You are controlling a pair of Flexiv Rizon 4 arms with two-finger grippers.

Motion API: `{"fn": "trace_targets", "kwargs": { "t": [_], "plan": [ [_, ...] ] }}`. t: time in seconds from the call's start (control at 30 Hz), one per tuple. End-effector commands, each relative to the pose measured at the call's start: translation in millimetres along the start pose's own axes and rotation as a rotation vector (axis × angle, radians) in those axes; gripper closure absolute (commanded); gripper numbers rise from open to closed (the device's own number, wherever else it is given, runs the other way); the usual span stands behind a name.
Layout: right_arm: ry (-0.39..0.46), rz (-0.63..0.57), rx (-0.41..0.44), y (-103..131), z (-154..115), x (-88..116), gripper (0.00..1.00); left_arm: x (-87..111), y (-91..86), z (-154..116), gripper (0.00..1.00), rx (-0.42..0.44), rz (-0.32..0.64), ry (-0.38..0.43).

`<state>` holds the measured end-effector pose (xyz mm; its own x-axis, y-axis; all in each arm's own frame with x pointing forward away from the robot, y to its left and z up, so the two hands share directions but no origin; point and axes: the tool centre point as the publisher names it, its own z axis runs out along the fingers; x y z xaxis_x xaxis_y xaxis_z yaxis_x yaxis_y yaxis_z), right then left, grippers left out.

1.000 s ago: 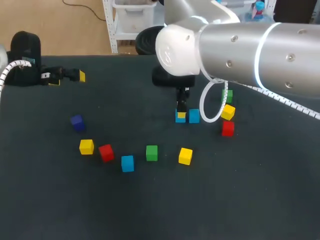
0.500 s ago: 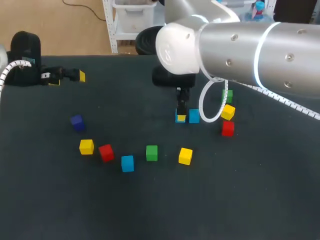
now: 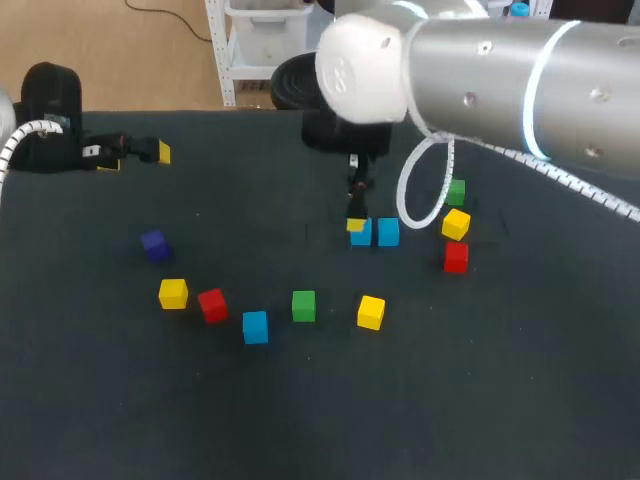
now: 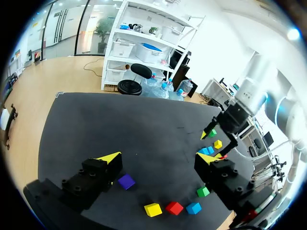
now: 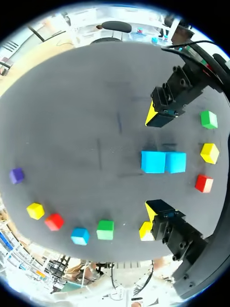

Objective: Place the blue cubes, place green cubes on the blue cubes, place the yellow cubes on the green cubes, then place the red cubes on the yellow cubes, and place purple cube on the red cubes.

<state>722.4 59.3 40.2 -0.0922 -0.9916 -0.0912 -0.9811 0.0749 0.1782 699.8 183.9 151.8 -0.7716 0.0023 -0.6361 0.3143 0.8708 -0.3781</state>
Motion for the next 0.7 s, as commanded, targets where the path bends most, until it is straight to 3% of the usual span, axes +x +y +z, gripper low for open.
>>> {"fn": "trace_targets", "kwargs": {
  "t": [0.03,0.13,0.3,0.5,0.7],
  "plan": [
    [-0.084,0.022,0.078,27.9,-21.7,17.9,0.0,1.2,1.3,0.0,0.0,0.007,0.001,-0.006],
    [-0.155,0.037,0.111,38.2,-40.2,28.1,0.0,1.2,1.3,0.0,0.0,0.007,0.001,-0.006],
    [-0.385,0.135,0.181,48.7,-88.0,54.5,0.0,1.2,1.3,0.0,0.0,0.007,0.001,-0.006],
    [-0.599,0.301,0.391,47.3,-131.0,98.5,0.0,1.2,1.3,0.0,0.0,0.007,0.001,-0.006],
    [-0.808,0.514,0.546,40.5,-141.0,152.3,0.0,1.2,1.3,0.0,0.0,0.007,0.001,-0.006]
  ]
}}
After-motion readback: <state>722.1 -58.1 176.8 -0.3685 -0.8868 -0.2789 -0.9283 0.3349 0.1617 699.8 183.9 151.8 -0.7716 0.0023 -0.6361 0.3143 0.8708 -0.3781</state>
